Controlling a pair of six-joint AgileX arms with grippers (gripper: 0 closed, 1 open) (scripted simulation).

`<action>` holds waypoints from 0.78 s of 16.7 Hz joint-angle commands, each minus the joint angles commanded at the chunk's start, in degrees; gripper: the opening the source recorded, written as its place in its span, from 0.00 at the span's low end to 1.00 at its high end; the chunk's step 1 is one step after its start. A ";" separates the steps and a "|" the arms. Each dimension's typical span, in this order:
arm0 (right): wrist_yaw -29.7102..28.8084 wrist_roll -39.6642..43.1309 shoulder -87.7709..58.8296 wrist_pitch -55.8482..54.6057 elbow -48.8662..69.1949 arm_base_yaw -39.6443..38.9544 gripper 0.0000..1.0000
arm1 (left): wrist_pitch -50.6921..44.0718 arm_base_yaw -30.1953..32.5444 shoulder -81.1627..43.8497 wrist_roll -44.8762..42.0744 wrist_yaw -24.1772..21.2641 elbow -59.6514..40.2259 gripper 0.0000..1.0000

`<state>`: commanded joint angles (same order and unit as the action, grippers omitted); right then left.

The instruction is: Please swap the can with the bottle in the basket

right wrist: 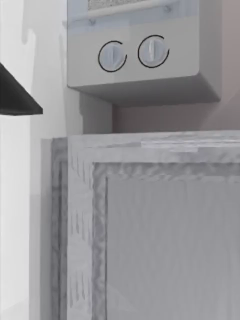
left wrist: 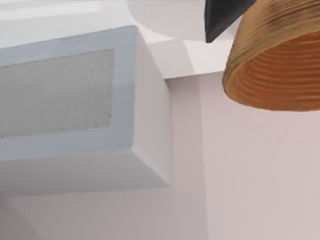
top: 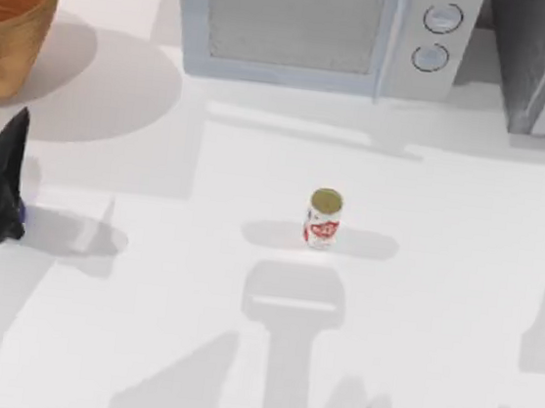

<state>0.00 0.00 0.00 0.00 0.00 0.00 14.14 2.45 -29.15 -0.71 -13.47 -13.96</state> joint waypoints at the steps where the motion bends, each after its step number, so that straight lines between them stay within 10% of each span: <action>1: 0.00 0.00 0.00 0.00 0.00 0.00 1.00 | -2.47 -0.51 5.50 0.08 2.33 2.36 1.00; 13: 0.00 0.00 0.00 0.00 0.00 0.00 1.00 | -14.14 -2.45 29.15 0.71 13.47 13.96 1.00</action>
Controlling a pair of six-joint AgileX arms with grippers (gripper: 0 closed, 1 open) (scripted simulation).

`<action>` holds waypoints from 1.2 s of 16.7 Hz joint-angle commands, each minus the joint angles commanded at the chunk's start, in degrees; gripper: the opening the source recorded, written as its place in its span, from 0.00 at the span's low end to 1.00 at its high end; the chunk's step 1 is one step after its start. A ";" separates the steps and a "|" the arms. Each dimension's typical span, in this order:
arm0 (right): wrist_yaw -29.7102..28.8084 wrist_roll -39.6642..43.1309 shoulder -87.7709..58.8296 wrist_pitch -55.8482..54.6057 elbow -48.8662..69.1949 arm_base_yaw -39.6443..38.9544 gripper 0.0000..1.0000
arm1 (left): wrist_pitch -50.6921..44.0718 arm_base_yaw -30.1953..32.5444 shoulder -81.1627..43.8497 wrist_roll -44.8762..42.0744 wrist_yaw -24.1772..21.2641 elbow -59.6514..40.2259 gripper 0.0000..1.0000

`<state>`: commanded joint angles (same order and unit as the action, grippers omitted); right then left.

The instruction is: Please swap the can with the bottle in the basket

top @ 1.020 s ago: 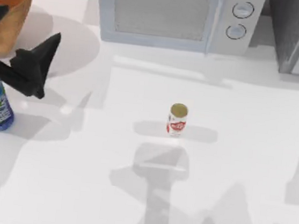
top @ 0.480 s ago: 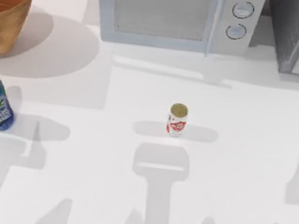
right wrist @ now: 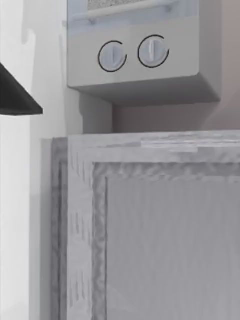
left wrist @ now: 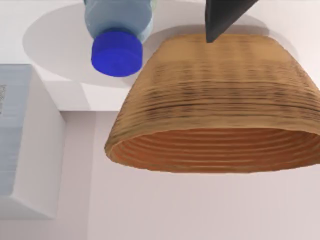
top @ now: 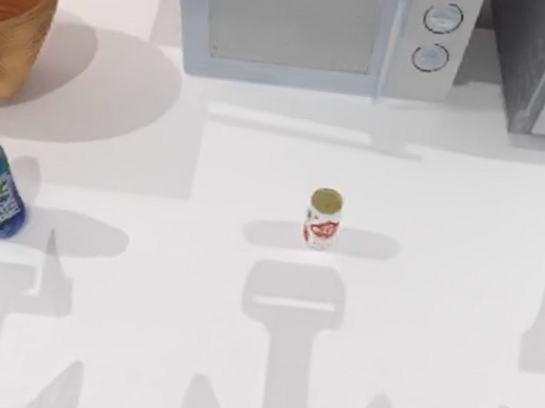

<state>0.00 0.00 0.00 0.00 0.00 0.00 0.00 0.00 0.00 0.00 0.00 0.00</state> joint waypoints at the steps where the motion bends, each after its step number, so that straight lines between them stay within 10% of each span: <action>1: 0.00 0.00 0.00 0.00 0.00 0.00 1.00 | 0.10 0.17 -0.20 -0.02 -0.09 -0.17 1.00; 8: 0.00 0.00 0.00 0.00 0.00 0.00 1.00 | 7.34 0.13 -10.65 -0.47 -0.72 0.23 1.00; 20: 0.00 0.00 0.00 0.00 0.00 0.00 1.00 | 45.76 -1.32 -58.98 -1.20 -2.71 -0.76 1.00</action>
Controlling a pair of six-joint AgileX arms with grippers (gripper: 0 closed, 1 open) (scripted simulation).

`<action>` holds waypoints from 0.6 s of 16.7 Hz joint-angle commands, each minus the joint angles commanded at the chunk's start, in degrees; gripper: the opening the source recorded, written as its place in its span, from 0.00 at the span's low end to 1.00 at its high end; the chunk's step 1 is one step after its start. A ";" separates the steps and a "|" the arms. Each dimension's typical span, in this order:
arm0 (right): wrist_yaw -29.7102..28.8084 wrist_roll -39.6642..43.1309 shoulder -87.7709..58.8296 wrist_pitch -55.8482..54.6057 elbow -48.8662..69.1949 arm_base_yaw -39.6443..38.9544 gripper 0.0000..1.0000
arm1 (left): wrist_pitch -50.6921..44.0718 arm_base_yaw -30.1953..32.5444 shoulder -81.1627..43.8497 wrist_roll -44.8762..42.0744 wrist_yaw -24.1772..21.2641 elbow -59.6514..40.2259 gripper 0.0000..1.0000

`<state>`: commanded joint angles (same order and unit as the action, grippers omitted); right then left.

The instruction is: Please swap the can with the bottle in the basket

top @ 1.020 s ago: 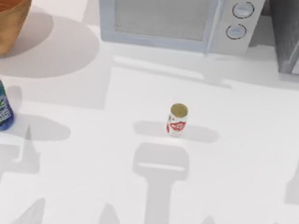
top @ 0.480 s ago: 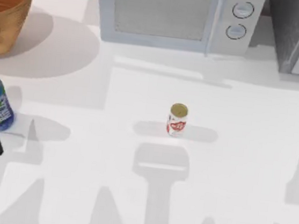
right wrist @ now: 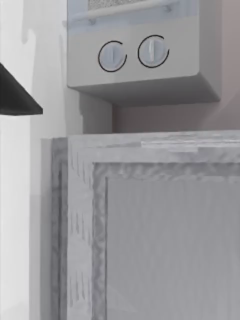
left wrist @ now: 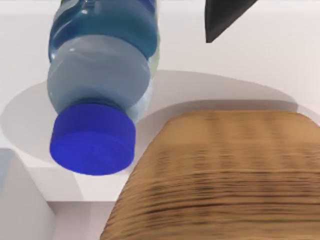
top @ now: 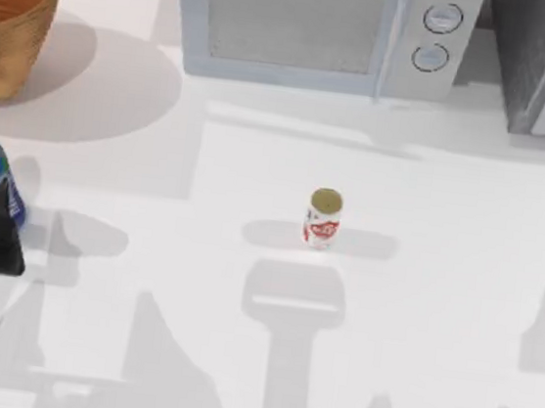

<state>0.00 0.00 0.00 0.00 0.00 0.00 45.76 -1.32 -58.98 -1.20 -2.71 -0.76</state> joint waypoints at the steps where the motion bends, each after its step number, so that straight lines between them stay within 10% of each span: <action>1: 0.00 0.00 0.00 0.00 0.00 0.00 1.00 | 3.11 -0.20 -4.30 0.02 -0.10 0.09 1.00; 10: 0.00 0.00 0.00 0.00 0.00 0.00 1.00 | 26.47 -1.14 -32.84 -0.32 -1.27 -0.84 1.00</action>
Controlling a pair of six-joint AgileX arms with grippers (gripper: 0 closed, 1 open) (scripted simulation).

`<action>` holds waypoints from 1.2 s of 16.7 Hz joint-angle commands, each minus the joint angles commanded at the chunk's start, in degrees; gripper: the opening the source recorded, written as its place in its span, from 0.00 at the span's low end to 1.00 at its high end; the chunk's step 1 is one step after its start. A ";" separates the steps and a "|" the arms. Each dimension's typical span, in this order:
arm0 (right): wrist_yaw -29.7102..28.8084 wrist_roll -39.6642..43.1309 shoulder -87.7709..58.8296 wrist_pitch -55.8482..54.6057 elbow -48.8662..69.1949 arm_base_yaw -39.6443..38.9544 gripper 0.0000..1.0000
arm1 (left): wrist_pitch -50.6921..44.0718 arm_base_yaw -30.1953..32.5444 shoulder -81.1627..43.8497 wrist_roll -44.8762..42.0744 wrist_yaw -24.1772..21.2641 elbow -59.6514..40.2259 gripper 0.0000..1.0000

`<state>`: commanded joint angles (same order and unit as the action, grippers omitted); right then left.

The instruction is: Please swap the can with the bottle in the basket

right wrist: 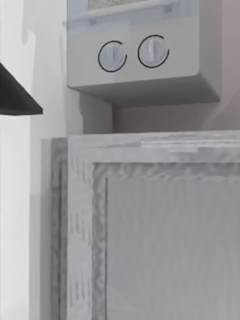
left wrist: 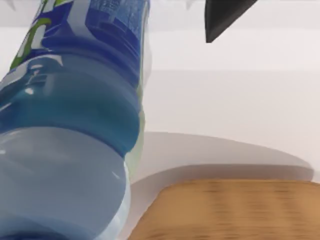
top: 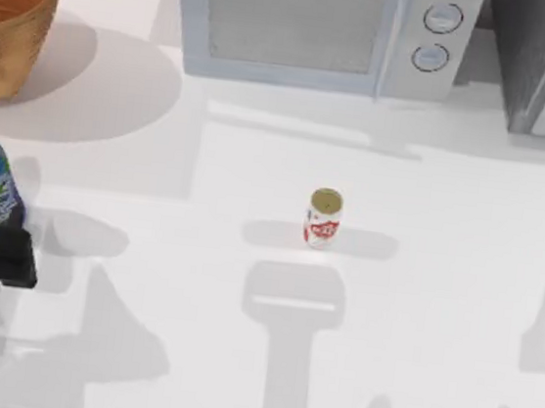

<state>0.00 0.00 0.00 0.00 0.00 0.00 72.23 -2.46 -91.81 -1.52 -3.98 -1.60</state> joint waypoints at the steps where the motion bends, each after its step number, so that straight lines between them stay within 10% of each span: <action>1: 0.00 0.00 0.00 0.00 0.00 0.00 1.00 | 1.78 -0.01 -1.66 -0.08 -0.12 -0.29 1.00; 20: 0.00 0.00 0.00 0.00 0.00 0.00 1.00 | 7.15 1.05 -19.18 0.06 0.47 -13.65 1.00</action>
<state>0.00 0.00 0.00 0.00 0.00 0.00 79.39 -1.40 -110.99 -1.46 -3.51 -15.25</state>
